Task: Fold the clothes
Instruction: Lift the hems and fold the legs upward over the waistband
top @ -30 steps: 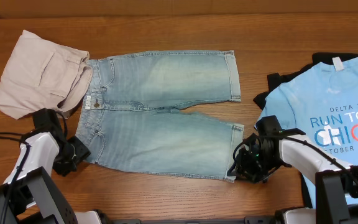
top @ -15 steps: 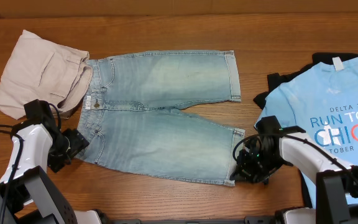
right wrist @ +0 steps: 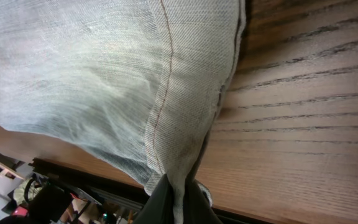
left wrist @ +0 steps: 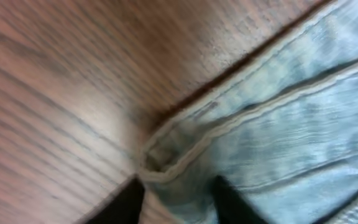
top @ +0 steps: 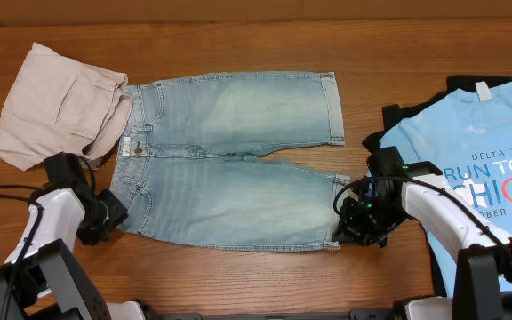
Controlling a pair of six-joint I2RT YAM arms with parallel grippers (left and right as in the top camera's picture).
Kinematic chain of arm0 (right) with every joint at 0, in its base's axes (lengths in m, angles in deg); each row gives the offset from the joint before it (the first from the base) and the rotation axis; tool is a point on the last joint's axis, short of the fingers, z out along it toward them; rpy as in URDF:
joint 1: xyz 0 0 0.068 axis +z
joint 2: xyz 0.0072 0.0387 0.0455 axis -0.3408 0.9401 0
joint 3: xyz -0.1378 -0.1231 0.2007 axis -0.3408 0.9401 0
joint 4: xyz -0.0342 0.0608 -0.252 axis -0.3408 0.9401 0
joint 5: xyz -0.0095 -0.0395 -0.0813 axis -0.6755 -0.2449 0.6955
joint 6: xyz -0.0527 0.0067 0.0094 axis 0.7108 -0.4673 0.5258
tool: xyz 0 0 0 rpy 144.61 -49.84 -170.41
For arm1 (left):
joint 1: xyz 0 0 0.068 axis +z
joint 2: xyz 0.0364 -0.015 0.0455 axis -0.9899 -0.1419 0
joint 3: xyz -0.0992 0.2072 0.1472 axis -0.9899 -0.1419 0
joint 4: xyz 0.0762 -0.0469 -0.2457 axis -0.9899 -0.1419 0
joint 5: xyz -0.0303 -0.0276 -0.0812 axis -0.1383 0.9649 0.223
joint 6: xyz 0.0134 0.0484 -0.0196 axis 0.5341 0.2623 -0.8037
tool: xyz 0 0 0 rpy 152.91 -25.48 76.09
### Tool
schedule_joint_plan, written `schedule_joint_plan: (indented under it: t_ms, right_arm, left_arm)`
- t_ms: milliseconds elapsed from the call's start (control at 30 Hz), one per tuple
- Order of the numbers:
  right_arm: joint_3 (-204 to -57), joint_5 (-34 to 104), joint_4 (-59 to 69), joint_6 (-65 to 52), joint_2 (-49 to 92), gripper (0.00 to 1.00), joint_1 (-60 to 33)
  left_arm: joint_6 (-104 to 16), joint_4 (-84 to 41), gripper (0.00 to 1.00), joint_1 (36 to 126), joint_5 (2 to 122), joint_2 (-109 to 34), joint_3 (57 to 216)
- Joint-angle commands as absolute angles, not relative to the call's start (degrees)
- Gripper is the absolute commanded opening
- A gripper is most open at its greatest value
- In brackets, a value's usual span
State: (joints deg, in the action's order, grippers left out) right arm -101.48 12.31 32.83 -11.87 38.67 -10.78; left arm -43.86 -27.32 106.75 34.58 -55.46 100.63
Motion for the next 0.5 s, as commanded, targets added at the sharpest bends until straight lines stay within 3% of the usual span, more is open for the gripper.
schedule_joint_plan:
  t_ms: [0,467]
  right_arm:
    - [-103.0,14.2,32.8,-11.6,38.4,0.04,-10.6]
    - [-123.9,25.9,52.6,-10.9,31.1,0.04,-10.6]
  left_arm:
    - [-43.6,-27.3,0.04,107.1,30.9,-56.9,98.4]
    - [-44.1,-65.1,0.04,107.1,28.0,-56.8,128.5]
